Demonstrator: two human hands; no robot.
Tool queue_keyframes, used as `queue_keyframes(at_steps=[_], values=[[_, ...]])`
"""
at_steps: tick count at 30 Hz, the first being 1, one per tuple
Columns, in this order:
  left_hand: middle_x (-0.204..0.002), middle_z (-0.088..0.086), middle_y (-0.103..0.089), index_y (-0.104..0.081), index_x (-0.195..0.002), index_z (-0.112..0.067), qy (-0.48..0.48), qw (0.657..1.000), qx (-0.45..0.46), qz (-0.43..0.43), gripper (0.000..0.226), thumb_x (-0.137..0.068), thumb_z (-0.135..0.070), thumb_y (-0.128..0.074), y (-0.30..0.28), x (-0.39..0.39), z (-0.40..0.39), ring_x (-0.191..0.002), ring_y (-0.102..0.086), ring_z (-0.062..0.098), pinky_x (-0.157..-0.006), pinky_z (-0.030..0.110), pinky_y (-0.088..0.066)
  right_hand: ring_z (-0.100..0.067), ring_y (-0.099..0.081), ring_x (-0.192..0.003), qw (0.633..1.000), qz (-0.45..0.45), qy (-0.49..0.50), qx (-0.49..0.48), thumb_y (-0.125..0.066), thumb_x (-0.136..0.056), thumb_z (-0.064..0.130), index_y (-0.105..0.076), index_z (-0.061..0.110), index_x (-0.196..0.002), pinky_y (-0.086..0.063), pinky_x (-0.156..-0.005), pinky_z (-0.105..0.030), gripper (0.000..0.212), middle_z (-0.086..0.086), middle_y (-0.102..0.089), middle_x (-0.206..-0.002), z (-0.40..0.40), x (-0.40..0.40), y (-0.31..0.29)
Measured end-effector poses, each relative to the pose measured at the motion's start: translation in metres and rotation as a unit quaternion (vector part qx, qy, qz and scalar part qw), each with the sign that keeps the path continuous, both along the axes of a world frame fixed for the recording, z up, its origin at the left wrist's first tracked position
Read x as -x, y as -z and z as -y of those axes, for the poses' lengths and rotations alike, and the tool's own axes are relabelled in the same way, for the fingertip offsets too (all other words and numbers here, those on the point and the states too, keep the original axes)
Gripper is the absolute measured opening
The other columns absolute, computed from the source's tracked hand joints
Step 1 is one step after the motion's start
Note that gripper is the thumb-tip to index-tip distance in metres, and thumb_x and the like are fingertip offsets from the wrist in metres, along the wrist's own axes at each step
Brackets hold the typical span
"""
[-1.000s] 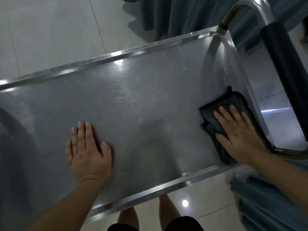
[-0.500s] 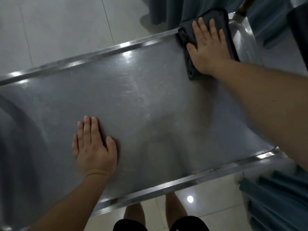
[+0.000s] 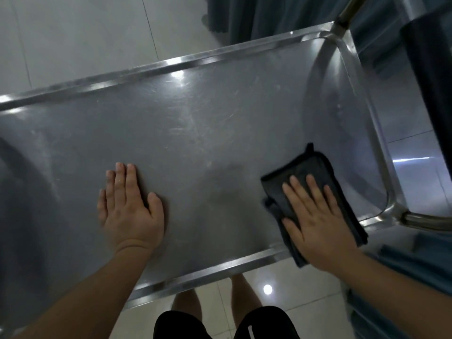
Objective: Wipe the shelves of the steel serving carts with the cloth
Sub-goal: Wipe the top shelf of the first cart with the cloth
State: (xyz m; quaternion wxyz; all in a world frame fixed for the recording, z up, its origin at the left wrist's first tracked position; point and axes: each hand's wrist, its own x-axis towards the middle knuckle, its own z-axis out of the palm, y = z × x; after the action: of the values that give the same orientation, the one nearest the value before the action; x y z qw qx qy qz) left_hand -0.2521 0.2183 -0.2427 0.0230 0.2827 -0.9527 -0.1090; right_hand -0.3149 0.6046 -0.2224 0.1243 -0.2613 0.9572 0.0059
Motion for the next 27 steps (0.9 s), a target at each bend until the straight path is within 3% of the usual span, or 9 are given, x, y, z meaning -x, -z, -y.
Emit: queue_keyframes(at_steps=[4,10,18,23,27], values=[[-0.175,0.004,-0.021,-0.024,-0.167,-0.019,0.004,1.0,0.002,0.005,0.076,-0.097,-0.044,-0.035,-0.002,0.0,0.0,-0.162,-0.013,0.023,-0.131,0.044,-0.007,-0.028,-0.004,-0.16,1.0,-0.002,0.016,-0.005,-0.03,-0.104,0.052,-0.013,0.023,-0.166,-0.009,-0.126,-0.056,0.071,0.001,-0.006,-0.173,0.02,0.004,0.001],[-0.175,0.003,-0.018,-0.022,-0.168,-0.018,0.007,1.0,-0.002,0.013,0.075,-0.098,-0.044,-0.033,-0.001,0.001,0.001,-0.163,-0.01,0.022,-0.131,0.045,-0.007,-0.025,-0.013,-0.159,0.997,-0.044,0.021,0.055,-0.038,-0.102,0.048,-0.028,0.023,-0.163,-0.014,-0.126,-0.054,0.066,0.002,-0.024,-0.17,0.103,0.099,0.002],[-0.176,0.002,-0.016,-0.02,-0.168,-0.019,0.006,1.0,-0.001,0.027,0.075,-0.099,-0.045,-0.033,-0.003,0.002,0.001,-0.163,-0.007,0.019,-0.131,0.047,-0.008,-0.024,0.005,-0.159,0.993,-0.012,0.084,0.077,-0.018,-0.101,0.056,-0.006,0.027,-0.166,0.004,-0.127,-0.051,0.072,0.005,0.0,-0.174,0.213,0.246,0.001],[-0.176,0.001,-0.015,-0.019,-0.168,-0.02,0.008,1.0,-0.006,0.028,0.075,-0.099,-0.044,-0.034,-0.005,0.003,-0.001,-0.163,-0.006,0.018,-0.131,0.046,-0.007,-0.023,0.002,-0.16,0.992,-0.018,0.088,0.089,-0.02,-0.102,0.056,-0.009,0.026,-0.166,0.0,-0.128,-0.051,0.072,0.003,-0.004,-0.174,0.208,0.228,-0.002],[-0.176,0.001,-0.015,-0.019,-0.168,-0.021,0.006,1.0,-0.006,0.026,0.075,-0.099,-0.045,-0.035,-0.003,0.002,0.0,-0.163,-0.006,0.018,-0.131,0.046,-0.008,-0.024,-0.008,-0.159,0.99,-0.039,0.093,0.098,-0.031,-0.103,0.053,-0.02,0.024,-0.165,-0.006,-0.128,-0.052,0.07,0.002,-0.015,-0.172,0.182,0.141,0.002]])
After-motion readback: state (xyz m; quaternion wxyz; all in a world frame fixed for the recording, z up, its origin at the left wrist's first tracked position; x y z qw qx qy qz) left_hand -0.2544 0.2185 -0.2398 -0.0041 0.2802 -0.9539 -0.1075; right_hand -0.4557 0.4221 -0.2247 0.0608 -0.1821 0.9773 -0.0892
